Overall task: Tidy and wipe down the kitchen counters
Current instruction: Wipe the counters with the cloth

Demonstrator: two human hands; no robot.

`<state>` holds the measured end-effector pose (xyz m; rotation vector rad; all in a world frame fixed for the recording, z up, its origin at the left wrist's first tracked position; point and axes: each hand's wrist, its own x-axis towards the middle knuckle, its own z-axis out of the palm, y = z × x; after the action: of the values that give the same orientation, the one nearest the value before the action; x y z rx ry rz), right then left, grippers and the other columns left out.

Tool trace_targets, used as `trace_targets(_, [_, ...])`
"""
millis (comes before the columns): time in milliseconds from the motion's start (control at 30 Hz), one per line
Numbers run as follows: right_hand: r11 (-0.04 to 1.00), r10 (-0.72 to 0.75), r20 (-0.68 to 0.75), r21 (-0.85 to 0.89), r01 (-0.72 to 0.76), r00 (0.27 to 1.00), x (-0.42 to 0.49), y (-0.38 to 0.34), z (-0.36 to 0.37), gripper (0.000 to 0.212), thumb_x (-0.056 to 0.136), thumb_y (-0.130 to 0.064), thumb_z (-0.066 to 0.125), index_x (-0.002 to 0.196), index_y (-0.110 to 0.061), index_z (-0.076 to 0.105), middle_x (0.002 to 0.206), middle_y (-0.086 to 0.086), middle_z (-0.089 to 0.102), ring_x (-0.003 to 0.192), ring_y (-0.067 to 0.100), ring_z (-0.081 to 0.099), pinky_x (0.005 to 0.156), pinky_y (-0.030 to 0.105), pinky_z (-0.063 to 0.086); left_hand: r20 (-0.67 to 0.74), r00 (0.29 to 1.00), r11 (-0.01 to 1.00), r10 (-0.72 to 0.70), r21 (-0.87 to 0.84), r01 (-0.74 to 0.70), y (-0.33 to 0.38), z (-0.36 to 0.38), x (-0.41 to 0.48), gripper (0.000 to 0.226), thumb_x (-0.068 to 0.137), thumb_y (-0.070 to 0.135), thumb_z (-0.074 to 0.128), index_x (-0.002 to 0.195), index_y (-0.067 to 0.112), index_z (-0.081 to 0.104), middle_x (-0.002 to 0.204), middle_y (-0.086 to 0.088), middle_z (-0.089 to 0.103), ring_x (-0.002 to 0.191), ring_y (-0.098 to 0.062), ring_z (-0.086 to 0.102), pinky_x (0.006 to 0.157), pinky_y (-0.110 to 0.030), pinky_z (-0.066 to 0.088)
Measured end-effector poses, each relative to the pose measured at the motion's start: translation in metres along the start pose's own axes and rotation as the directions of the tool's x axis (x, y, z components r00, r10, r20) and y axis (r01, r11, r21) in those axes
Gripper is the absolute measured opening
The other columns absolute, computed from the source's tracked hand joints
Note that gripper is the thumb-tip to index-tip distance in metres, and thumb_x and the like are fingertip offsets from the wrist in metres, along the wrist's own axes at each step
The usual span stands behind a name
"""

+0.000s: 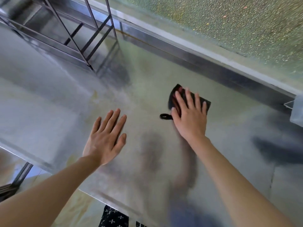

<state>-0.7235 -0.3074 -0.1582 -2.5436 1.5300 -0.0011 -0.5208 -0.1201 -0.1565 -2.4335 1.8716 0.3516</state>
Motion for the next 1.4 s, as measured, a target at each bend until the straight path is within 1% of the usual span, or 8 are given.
trace_targets(100, [0.974,0.216,-0.009,0.063,-0.215,0.976,0.023,-0.01,-0.004,0.053,0.095,-0.044,0.032,0.147,-0.031,0.026,0.158,0.001,0.013,0.144,0.032,0.008,0.115,0.053,0.006,-0.013,1.0,1.0,0.005,0.006,-0.005,0.0,-0.001,-0.001,0.059,0.095,0.048,0.013,0.147,0.021,0.017,0.154,-0.001,0.013,0.141,-0.018,0.009,0.113,-0.035,-0.001])
trace_targets(267, [0.975,-0.202,0.021,0.099,0.199,0.979,-0.011,-0.06,0.003,0.054,0.086,-0.035,0.048,0.139,-0.024,0.042,0.151,0.009,0.032,0.137,0.04,0.027,0.107,0.062,0.024,-0.018,1.0,1.0,0.012,0.018,-0.012,0.001,-0.001,-0.001,0.059,0.096,0.049,0.01,0.147,0.021,0.01,0.154,-0.001,0.01,0.141,-0.017,0.007,0.113,-0.037,0.0])
trace_targets(500, [0.996,0.075,-0.143,0.065,-0.067,0.987,-0.073,-0.074,-0.006,0.034,0.073,-0.027,0.073,0.097,-0.005,0.062,0.1,0.012,0.062,0.091,0.033,0.06,0.071,0.039,0.053,-0.007,1.0,1.0,0.015,-0.006,-0.015,0.001,-0.004,-0.002,0.06,0.095,0.051,0.007,0.147,0.022,0.01,0.155,-0.001,0.01,0.143,-0.02,0.008,0.114,-0.038,-0.001])
trace_targets(767, [0.964,0.154,0.002,0.22,-0.151,0.988,-0.076,-0.073,-0.044,0.018,0.071,-0.015,0.064,0.067,-0.01,0.048,0.066,0.002,0.048,0.058,0.024,0.048,0.046,0.027,0.022,-0.014,1.0,0.999,0.012,-0.052,-0.013,-0.001,-0.003,-0.004,0.061,0.092,0.051,0.009,0.148,0.025,0.007,0.154,0.004,-0.004,0.142,-0.014,-0.008,0.114,-0.036,-0.006])
trace_targets(900, [0.554,0.226,0.253,0.761,-0.338,0.941,-0.098,-0.059,-0.072,0.014,0.082,-0.011,0.055,0.068,-0.01,0.055,0.062,-0.001,0.053,0.058,0.01,0.047,0.053,0.022,0.036,0.002,1.0,0.996,0.018,-0.093,-0.018,-0.001,-0.003,-0.004,0.064,0.089,0.051,0.005,0.148,0.026,0.005,0.153,0.007,-0.012,0.14,-0.011,-0.015,0.113,-0.035,-0.009])
trace_targets(1067, [-0.076,0.229,0.553,0.831,-0.552,0.801,-0.1,-0.032,-0.078,0.009,0.075,-0.015,0.049,0.079,-0.006,0.048,0.073,0.006,0.035,0.069,0.019,0.035,0.058,0.03,0.027,-0.018,0.999,0.992,0.033,-0.124,-0.035,-0.003,-0.001,-0.004,0.065,0.088,0.05,0.006,0.148,0.025,0.008,0.154,0.005,-0.007,0.14,-0.01,-0.013,0.113,-0.036,-0.006])
trace_targets(1300, [0.205,0.229,0.44,0.85,-0.485,0.868,-0.101,-0.034,-0.084,0.032,0.072,-0.019,0.048,0.089,0.005,0.06,0.076,0.006,0.056,0.072,0.017,0.052,0.067,0.029,0.039,-0.168,0.982,0.926,0.088,-0.351,-0.142,0.018,-0.019,-0.002,0.053,0.087,0.043,0.037,0.133,0.016,0.043,0.148,-0.005,0.033,0.139,-0.023,0.025,0.113,-0.041,0.013])
trace_targets(1400, [0.285,0.132,0.399,0.862,-0.42,0.908,-0.097,-0.041,-0.108,0.04,0.065,-0.019,0.045,0.091,0.008,0.06,0.074,0.008,0.054,0.07,0.017,0.049,0.065,0.03,0.035,-0.09,0.974,0.665,0.207,-0.717,-0.208,0.052,-0.049,0.003,0.063,0.078,0.041,0.05,0.136,0.018,0.039,0.141,-0.001,0.041,0.129,-0.016,0.039,0.107,-0.023,0.024])
